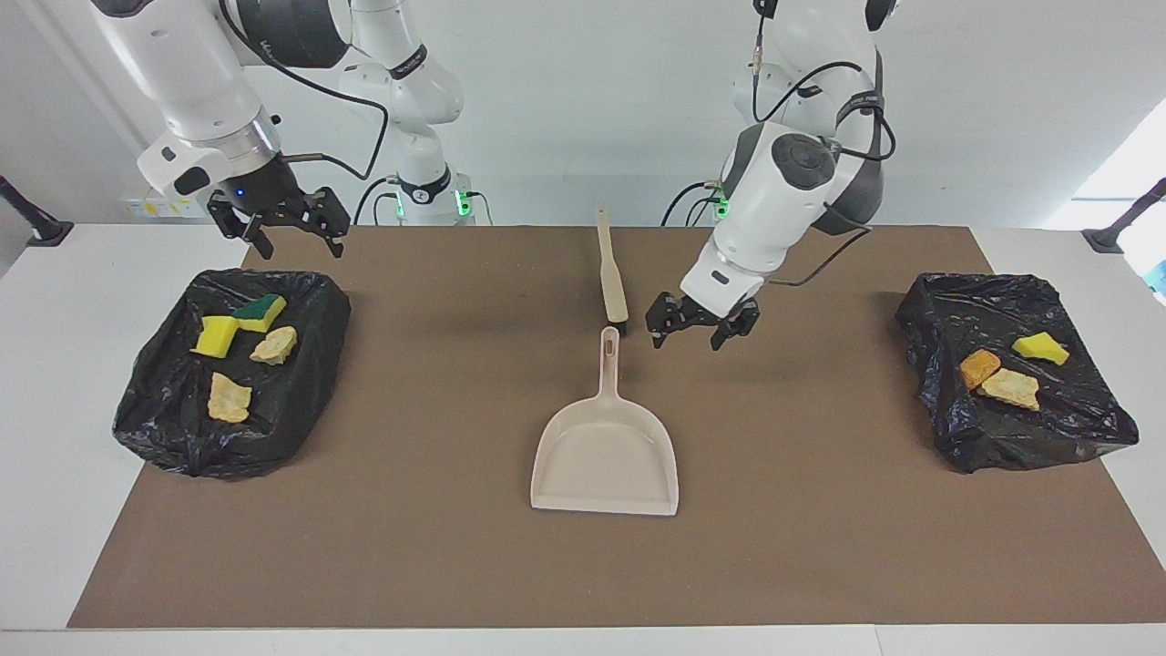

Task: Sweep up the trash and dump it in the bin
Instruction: 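Lower the dustpan onto the mat center and open the left gripper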

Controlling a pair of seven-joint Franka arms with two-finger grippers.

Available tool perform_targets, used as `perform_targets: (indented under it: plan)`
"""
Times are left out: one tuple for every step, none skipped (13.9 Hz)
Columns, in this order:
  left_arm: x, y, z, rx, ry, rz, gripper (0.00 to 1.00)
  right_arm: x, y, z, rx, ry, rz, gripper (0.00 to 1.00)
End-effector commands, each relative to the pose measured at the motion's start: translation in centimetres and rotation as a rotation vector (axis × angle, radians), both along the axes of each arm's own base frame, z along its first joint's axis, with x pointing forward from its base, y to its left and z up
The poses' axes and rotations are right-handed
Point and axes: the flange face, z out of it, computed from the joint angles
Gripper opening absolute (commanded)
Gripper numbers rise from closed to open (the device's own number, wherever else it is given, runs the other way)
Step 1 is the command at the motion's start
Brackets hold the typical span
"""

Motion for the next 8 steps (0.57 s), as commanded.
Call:
perform_targets:
  plan:
    - [-1.1,4.6,0.7,0.002,0.034,-0.051,1.0,0.1,0.2,0.3,-0.005,-0.002,-0.005,1.0]
    - [-1.1,6.0,0.9,0.0,0.037,-0.049,1.0,0.1,-0.1,0.3,-0.005,-0.002,-0.009,1.0]
    - [-1.3,7.4,0.9,0.001,0.05,-0.042,1.0,0.0,-0.6,0.3,-0.007,-0.002,-0.017,1.0]
    - [-1.4,8.8,0.6,0.002,0.064,-0.039,1.0,0.0,-0.8,0.3,-0.013,-0.002,-0.015,1.0]
    - [-1.5,10.0,0.3,0.003,0.074,-0.033,1.0,0.0,-0.7,0.3,-0.013,0.0,-0.014,1.0]
    - [-1.7,11.3,0.3,0.001,0.076,-0.029,1.0,0.0,-0.7,0.2,-0.013,0.003,-0.014,1.0]
    - [-1.8,12.9,0.4,-0.003,0.076,-0.034,1.0,0.0,-0.7,0.1,-0.013,0.004,-0.015,1.0]
    - [-1.9,14.2,0.6,-0.007,0.08,-0.048,1.0,-0.1,-0.7,0.0,-0.013,0.007,-0.014,1.0]
